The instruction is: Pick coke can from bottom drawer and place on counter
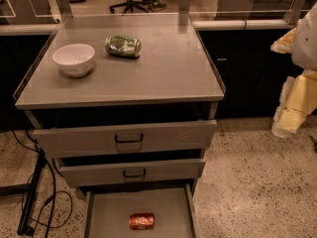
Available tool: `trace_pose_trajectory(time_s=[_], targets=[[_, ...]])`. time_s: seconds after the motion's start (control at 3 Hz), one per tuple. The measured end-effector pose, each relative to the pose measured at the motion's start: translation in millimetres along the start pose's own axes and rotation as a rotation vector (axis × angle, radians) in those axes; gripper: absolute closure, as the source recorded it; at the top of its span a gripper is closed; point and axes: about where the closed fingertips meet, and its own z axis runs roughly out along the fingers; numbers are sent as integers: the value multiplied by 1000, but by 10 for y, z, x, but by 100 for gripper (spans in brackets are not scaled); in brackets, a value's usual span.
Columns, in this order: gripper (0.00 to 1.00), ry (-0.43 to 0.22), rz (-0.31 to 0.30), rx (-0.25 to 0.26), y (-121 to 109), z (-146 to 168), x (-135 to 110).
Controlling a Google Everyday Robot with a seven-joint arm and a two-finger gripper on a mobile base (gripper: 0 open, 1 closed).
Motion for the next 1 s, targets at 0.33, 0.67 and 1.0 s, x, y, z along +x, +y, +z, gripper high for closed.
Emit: trace_pose_trajectory(time_s=[0.33, 0.67, 1.0], targets=[[0, -3, -4, 7, 46, 34, 27], [0, -62, 0, -15, 236, 306, 113], [0, -154, 29, -20, 500, 719, 259]])
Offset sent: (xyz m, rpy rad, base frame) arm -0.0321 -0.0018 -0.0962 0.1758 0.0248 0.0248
